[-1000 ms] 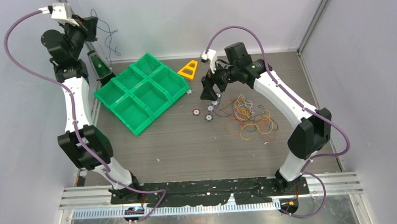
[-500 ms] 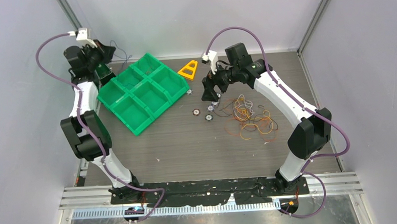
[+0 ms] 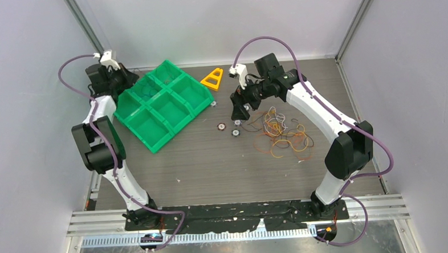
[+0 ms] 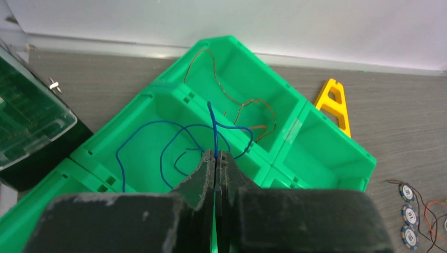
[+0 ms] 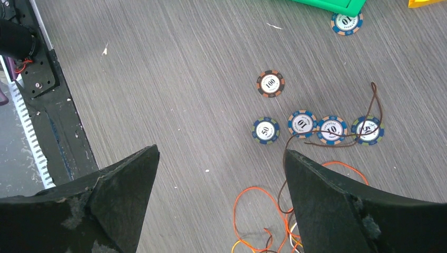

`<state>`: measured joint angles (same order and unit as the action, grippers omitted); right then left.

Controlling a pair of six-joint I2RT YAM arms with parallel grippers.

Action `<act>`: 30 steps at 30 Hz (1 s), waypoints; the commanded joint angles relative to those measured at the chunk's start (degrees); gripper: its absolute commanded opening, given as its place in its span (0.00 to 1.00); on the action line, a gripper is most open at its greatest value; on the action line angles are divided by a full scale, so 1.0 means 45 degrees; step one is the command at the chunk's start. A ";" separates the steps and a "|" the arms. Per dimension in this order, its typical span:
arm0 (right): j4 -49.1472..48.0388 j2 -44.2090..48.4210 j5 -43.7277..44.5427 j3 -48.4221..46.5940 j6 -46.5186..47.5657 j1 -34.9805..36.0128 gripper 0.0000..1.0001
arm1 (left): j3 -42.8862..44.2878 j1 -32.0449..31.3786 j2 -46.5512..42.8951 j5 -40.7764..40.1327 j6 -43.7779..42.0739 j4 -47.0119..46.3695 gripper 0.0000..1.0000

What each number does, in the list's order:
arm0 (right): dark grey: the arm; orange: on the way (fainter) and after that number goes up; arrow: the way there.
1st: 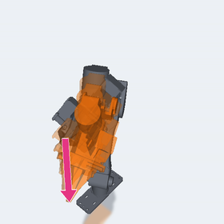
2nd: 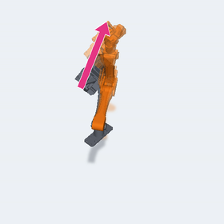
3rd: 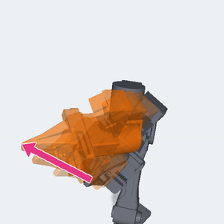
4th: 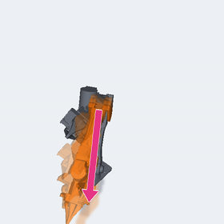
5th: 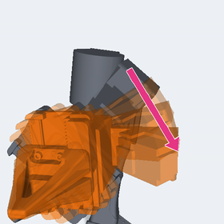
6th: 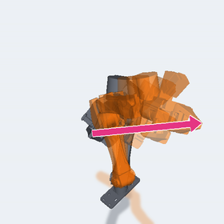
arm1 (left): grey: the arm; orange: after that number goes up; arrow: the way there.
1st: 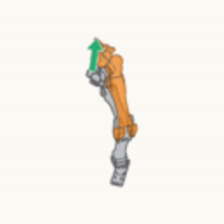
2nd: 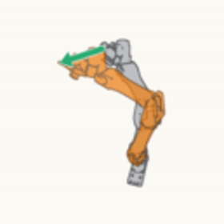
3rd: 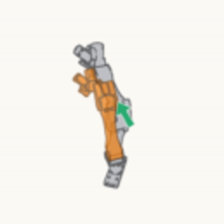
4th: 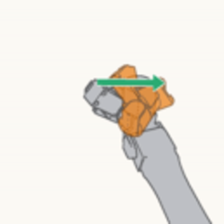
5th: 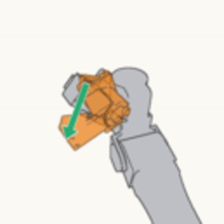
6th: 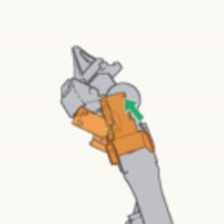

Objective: Untangle the cables

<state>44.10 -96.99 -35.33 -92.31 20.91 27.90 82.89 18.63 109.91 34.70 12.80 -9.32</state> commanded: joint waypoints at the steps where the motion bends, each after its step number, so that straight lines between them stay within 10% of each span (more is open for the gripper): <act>1: -0.0062 0.0637 0.0076 -0.0067 0.0124 -0.0064 0.95 | 0.0521 -0.0230 0.0239 -0.0410 -0.0735 0.1377 0.00; 11: 0.0142 0.0496 0.0156 -0.0210 0.0144 -0.0142 0.95 | 0.2743 -0.0806 0.1557 -0.3174 -0.1333 0.5857 0.01; 19: 0.0625 0.0545 0.0279 -0.0237 0.0395 -0.0234 0.95 | 0.4001 -0.0996 0.1272 -0.2941 -0.1696 0.6847 0.48; 30: 0.0615 0.0799 0.0615 0.0400 0.0135 -0.1788 0.98 | 0.4491 -0.1011 -0.1997 -0.2053 -0.3527 0.8309 0.84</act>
<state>46.96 -96.82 -34.33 -91.55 21.52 22.81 99.94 14.24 108.90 22.35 2.48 24.86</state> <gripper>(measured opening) 0.963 0.791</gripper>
